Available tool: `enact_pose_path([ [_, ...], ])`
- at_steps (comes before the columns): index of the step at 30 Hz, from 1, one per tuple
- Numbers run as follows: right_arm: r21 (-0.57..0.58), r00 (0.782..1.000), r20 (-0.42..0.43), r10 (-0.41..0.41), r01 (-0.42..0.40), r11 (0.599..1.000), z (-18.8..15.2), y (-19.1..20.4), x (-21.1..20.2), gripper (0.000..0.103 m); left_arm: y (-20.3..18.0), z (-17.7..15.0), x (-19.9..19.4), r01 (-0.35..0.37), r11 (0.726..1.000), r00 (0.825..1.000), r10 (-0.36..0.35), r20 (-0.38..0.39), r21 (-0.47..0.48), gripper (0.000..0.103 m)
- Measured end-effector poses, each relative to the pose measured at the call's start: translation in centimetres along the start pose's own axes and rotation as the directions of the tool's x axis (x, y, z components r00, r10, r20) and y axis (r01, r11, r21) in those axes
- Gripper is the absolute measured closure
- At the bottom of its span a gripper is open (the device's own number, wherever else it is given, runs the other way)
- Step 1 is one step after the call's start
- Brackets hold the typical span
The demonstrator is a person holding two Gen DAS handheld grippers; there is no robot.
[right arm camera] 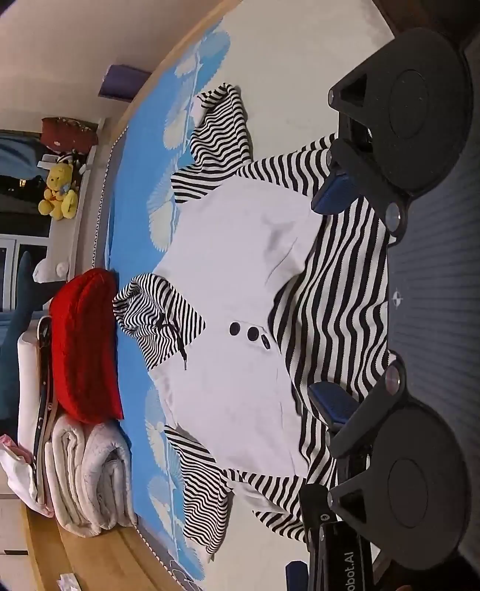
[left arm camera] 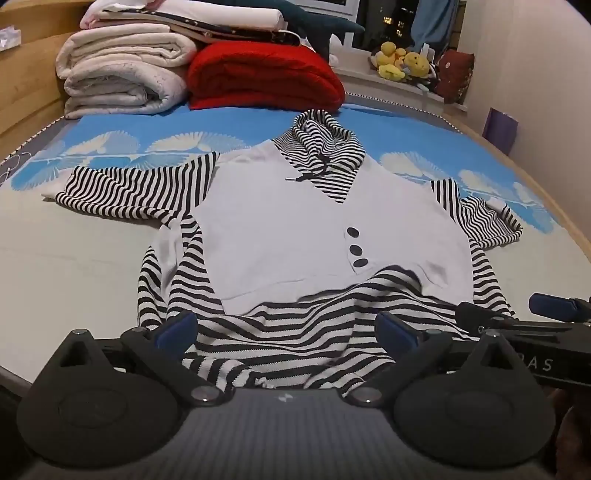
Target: Fold small clothes
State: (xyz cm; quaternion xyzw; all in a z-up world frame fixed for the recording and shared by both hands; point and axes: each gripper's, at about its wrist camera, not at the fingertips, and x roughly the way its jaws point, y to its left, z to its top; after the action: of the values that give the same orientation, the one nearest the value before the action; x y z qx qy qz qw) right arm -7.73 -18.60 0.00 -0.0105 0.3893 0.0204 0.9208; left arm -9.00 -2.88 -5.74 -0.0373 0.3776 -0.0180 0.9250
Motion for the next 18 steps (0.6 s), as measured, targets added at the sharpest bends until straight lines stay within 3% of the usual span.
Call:
enact_pose_path([
  [18,0.009,1.000,-0.002,0.013,-0.013,1.000,-0.05,-0.10,0.18,0.008,-0.33,-0.14,0.34,0.007,1.000,1.000,-0.007,-0.009,0.006,0.001],
])
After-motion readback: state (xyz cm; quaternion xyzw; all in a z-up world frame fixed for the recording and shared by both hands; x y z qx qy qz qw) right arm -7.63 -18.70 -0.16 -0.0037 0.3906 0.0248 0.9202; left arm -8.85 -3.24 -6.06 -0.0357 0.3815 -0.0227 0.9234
